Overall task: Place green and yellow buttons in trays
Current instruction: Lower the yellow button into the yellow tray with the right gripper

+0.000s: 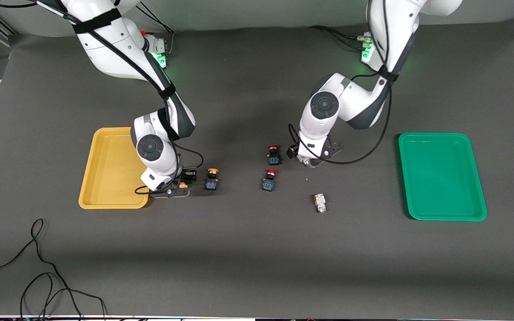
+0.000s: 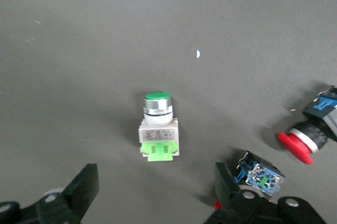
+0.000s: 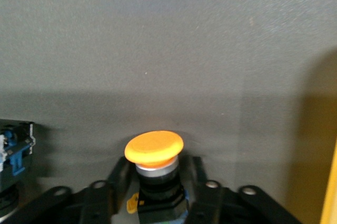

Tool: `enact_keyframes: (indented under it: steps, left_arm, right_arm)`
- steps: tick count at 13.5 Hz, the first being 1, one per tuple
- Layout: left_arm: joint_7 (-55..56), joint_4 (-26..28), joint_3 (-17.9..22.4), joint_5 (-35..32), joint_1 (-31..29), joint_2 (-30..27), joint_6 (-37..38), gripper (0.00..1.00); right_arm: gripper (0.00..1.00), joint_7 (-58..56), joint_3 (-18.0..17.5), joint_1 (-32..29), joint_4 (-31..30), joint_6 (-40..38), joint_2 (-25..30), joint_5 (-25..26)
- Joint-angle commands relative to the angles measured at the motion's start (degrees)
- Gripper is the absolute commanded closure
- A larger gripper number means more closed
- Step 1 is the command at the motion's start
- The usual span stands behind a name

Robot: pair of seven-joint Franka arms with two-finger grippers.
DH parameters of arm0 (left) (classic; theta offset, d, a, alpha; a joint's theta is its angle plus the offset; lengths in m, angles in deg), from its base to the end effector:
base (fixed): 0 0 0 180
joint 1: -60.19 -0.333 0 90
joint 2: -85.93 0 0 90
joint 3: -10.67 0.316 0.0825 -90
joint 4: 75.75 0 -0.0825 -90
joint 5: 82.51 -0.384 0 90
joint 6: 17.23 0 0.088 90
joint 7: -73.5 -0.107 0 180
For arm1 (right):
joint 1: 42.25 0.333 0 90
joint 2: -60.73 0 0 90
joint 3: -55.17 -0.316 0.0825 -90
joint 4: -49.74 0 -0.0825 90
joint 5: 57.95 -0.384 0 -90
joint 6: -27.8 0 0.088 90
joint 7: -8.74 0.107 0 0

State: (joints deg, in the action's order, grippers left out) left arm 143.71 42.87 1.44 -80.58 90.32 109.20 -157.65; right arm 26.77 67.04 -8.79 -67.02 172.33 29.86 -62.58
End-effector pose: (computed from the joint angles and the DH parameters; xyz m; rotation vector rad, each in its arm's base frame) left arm 0.4556 -0.3721 0.2332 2.9791 0.8839 -0.1267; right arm 0.5507 0.2175 0.1767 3.0705 0.0333 -0.0263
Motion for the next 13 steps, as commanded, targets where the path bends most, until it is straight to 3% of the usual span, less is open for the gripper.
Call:
enact_keyframes:
  steps: [1,6,9,10,13]
  left_arm:
    - [2.04,0.13,0.62,-0.78,1.33,2.21,-3.27,0.01]
    - [1.95,0.21,1.06,-2.45,0.98,4.33,-5.22,0.02]
    - [1.95,0.21,1.15,-2.45,1.07,4.94,-5.48,0.06]
    - [1.95,0.21,1.15,-2.62,1.16,5.03,-5.57,0.14]
    - [1.95,0.21,1.15,-3.77,1.07,5.03,-5.48,0.7]
  right_arm:
    - [1.0,-0.72,0.52,-1.02,-0.31,-5.98,4.67,-0.74]
    - [1.0,-8.43,1.4,-7.87,3.81,-29.0,16.27,-0.74]
    - [1.0,-19.24,8.32,-8.68,1.64,-30.18,18.92,-0.74]
    - [1.0,-22.05,9.82,-8.68,0.49,-29.22,18.92,-0.74]
    - [1.0,-24.98,11.16,-8.76,-7.75,-17.57,19.01,-0.74]
